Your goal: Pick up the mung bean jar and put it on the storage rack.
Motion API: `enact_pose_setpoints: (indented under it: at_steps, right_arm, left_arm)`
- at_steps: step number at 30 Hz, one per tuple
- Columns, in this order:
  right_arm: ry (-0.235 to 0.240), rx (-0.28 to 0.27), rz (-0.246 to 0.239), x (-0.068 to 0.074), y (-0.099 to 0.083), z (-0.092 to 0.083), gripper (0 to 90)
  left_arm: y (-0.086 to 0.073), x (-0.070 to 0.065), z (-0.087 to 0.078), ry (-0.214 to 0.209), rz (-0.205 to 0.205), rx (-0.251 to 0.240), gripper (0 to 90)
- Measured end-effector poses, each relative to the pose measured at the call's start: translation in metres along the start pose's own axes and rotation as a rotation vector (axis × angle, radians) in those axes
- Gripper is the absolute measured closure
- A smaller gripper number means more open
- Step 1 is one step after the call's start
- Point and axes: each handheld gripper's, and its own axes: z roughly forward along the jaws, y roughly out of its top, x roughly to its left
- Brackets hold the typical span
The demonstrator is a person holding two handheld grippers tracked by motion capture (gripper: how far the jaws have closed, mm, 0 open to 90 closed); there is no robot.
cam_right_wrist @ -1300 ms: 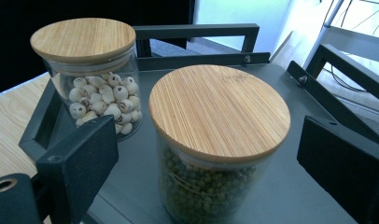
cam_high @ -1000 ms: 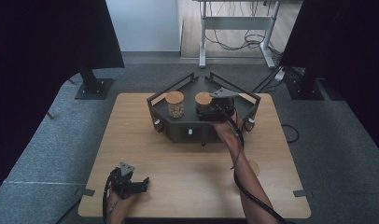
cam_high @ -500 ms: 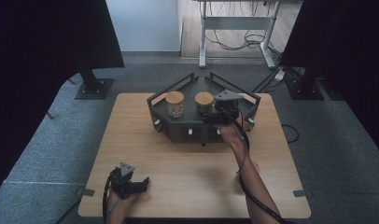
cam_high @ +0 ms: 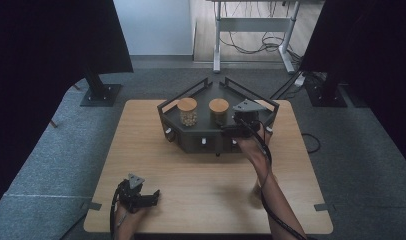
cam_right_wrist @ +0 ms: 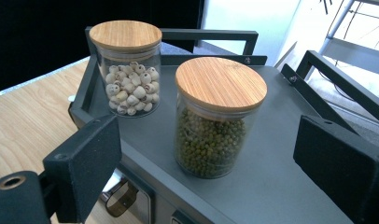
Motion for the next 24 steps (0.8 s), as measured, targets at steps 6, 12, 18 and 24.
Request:
enact_pose_setpoints:
  at_steps: [6, 12, 18, 24]
  right_arm:
    - [-0.006, -0.007, -0.015, 0.001, -0.001, -0.010, 7.7]
    - [-0.006, -0.013, -0.019, 0.000, -0.003, -0.018, 8.0]
    - [-0.010, -0.011, -0.012, -0.003, -0.007, -0.023, 7.9]
    - [-0.018, -0.006, -0.009, -0.005, -0.015, -0.029, 7.8]
  left_arm:
    - [0.000, 0.000, 0.000, 0.000, 0.000, 0.000, 1.0]
    - [0.000, 0.000, 0.000, 0.000, 0.000, 0.000, 1.0]
    - [0.000, 0.000, 0.000, 0.000, 0.000, 0.000, 1.0]
    - [0.000, 0.000, 0.000, 0.000, 0.000, 0.000, 1.0]
